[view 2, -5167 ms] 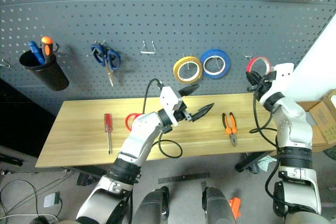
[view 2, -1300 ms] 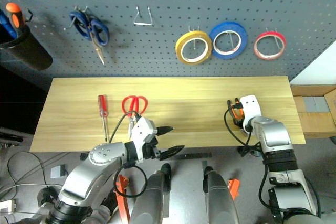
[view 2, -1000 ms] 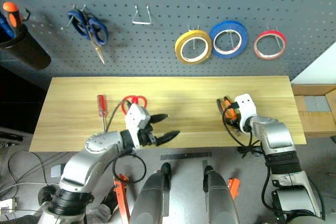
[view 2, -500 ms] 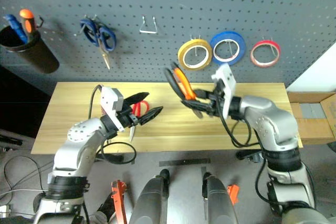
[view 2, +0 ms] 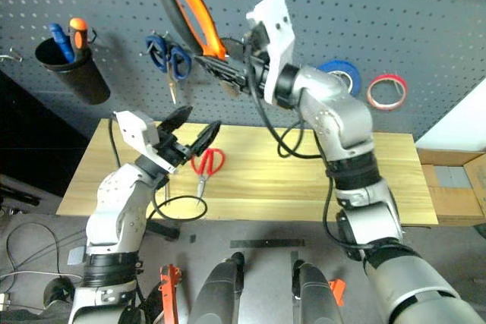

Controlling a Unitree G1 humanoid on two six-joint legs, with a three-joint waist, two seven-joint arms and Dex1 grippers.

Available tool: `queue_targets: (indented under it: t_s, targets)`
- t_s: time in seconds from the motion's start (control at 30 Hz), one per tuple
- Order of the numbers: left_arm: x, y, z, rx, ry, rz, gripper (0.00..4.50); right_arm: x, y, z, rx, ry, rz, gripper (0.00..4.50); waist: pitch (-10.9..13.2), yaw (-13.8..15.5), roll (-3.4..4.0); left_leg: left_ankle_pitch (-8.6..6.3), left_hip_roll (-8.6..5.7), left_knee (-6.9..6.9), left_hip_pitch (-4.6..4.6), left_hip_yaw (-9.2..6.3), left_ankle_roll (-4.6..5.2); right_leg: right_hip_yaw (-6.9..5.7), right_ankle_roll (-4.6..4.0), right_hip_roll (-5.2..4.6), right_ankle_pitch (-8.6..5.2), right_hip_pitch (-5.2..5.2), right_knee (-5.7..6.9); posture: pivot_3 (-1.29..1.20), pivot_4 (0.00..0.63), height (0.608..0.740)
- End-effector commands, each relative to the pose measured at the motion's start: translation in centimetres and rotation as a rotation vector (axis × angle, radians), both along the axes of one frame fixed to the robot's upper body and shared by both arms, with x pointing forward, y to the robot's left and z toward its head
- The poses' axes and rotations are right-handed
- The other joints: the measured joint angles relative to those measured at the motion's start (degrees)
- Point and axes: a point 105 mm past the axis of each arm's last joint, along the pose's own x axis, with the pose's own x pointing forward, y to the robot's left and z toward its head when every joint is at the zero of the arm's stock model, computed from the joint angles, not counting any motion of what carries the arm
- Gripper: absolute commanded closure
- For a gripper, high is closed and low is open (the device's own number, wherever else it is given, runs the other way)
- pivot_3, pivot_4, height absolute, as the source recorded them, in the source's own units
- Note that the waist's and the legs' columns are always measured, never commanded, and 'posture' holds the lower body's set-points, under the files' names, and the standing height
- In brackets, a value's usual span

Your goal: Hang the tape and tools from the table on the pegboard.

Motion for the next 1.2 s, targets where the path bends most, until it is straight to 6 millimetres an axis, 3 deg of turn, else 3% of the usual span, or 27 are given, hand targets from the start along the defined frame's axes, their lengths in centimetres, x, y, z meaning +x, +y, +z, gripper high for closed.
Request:
queue_targets:
  t_s: [0.03,0.17,0.37,0.6,0.97,1.2]
  targets:
    - [0.0,0.3,2.2,-0.05,-0.101,0.066,0.35,0.6,0.1,2.7,0.046,-0.142,-0.079,2.65,0.0,0.3,0.0,0.0,0.0,-0.01,0.0,0.0,0.0,0.0,-0.06,0.0,0.03,-0.01,0.0,0.18,0.243,0.74]
    - [-0.2,1.1,3.8,-0.15,-0.161,0.145,0.35,0.9,0.6,4.5,0.085,-0.203,-0.129,2.65,0.2,0.4,0.04,0.0,0.0,-0.02,-0.11,0.01,0.0,0.02,-0.2,0.0,0.11,-0.1,-0.01,0.14,0.319,0.74]
    - [0.0,1.4,3.0,-0.135,-0.167,0.216,0.35,0.0,1.0,7.7,0.207,-0.279,-0.148,2.65,1.2,0.1,0.27,-0.01,0.04,-0.02,-0.05,-0.01,0.02,0.03,-0.24,0.03,0.08,-0.11,0.09,0.12,0.378,0.74]
    - [0.1,1.6,3.5,-0.134,-0.212,0.309,0.35,1.6,1.4,7.3,0.237,-0.303,-0.235,2.65,2.4,-0.1,0.31,0.0,0.05,-0.01,0.01,-0.02,0.04,0.06,-0.03,0.02,-0.08,-0.06,0.1,0.13,0.422,0.74]
    - [-1.5,-0.7,1.6,-0.101,-0.151,0.232,0.35,3.2,0.7,8.2,0.299,-0.312,-0.329,2.65,5.6,-0.4,0.36,0.01,0.05,-0.03,-0.28,-0.02,0.05,0.05,-0.29,0.0,0.07,-0.43,0.26,0.14,0.465,0.74]
    - [-1.8,-1.2,1.3,-0.103,-0.132,0.214,0.35,1.7,0.4,10.0,0.398,-0.39,-0.29,2.65,6.0,-0.2,0.5,0.18,0.04,-0.01,-0.28,-0.02,0.27,0.04,-0.05,-0.06,-0.05,-0.45,0.3,0.14,0.46,0.74]
